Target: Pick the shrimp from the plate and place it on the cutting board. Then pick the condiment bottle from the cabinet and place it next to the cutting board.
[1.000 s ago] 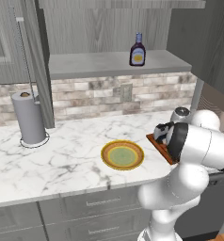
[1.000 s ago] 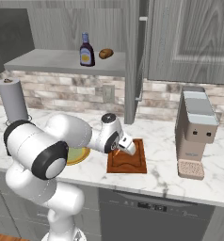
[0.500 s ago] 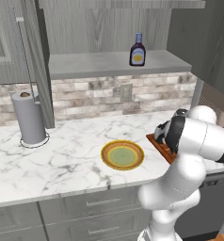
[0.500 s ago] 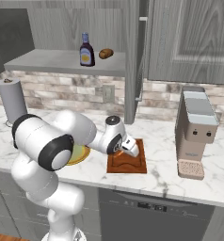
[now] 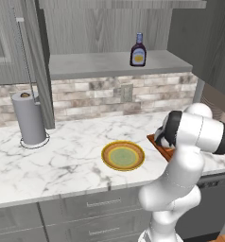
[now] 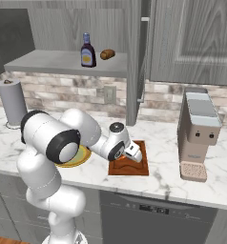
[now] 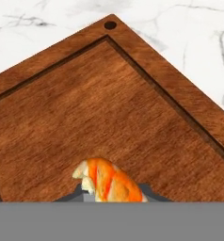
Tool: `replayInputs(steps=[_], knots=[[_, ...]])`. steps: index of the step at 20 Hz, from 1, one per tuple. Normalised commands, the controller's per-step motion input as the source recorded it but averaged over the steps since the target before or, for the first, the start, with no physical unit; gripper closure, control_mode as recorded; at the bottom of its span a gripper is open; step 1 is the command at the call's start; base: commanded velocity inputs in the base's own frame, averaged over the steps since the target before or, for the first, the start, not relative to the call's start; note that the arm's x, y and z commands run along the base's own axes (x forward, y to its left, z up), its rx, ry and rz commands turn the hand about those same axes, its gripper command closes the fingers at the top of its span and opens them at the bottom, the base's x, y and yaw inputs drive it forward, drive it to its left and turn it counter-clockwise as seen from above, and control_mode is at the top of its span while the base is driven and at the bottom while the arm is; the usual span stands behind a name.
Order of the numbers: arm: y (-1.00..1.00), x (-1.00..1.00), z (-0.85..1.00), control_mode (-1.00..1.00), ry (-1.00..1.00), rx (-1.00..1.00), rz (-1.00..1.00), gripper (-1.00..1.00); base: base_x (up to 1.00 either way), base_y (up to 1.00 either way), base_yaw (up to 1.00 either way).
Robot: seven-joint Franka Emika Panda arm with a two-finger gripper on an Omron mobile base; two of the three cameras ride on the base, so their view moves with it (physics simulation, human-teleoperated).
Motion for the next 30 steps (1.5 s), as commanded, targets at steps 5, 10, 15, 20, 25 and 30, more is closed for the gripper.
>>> replayInputs(steps=[5, 10, 15, 20, 25, 30], knots=[[0.0, 0.0, -0.34, -1.0, -0.03, 0.0, 0.0, -1.0, 0.0, 0.0, 0.0], [0.0, 0.0, -0.29, -1.0, -0.03, 0.0, 0.0, -1.0, 0.0, 0.0, 0.0], [-0.01, -0.01, -0.03, -1.0, 0.0, 0.0, 0.0, -1.0, 0.0, 0.0, 0.0], [-0.01, -0.06, 0.17, -1.0, 0.0, 0.0, 0.0, -1.0, 0.0, 0.0, 0.0], [0.0, -0.08, 0.25, -1.0, 0.0, 0.0, 0.0, -1.0, 0.0, 0.0, 0.0], [0.0, -0.1, 0.26, -1.0, 0.0, 0.0, 0.0, -1.0, 0.0, 0.0, 0.0]])
